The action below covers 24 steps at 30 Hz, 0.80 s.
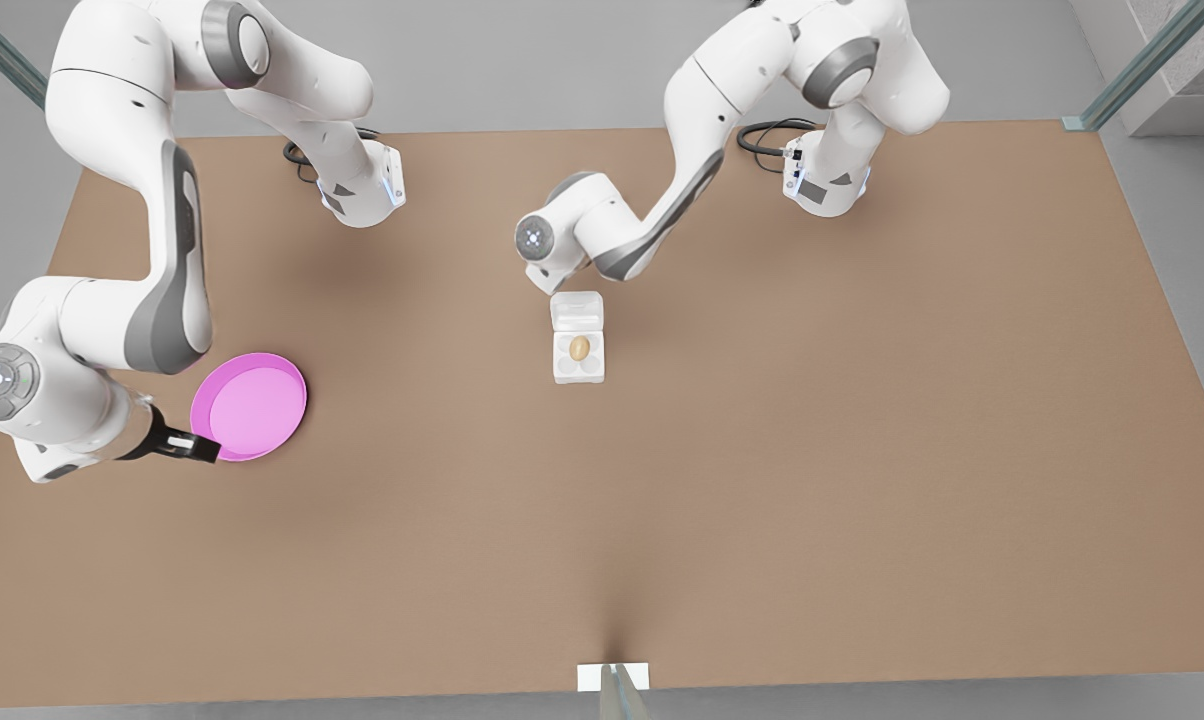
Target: Pack egg into the box and close the box lid
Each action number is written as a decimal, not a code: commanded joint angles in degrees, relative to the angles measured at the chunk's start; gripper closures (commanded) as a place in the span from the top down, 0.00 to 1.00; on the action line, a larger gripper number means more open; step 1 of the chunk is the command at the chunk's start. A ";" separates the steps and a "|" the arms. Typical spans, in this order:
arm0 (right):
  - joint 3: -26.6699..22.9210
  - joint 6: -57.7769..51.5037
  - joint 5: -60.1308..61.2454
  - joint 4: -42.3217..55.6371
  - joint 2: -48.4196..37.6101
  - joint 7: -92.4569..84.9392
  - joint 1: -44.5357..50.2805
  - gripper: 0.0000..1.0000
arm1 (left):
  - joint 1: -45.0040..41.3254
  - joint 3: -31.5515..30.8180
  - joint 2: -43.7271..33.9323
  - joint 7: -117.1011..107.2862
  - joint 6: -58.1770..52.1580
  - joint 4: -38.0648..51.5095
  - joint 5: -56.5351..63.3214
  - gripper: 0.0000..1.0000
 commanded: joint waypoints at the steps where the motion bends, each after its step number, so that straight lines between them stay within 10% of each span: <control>1: 0.00 -0.45 1.03 0.12 -0.10 -9.34 -0.06 1.00 | 0.13 0.00 0.33 -13.37 5.96 0.04 1.33 0.21; 24: 0.09 -0.45 4.11 0.39 -0.10 -10.22 -1.90 1.00 | 0.75 4.92 -0.64 -12.22 4.73 4.87 7.65 0.21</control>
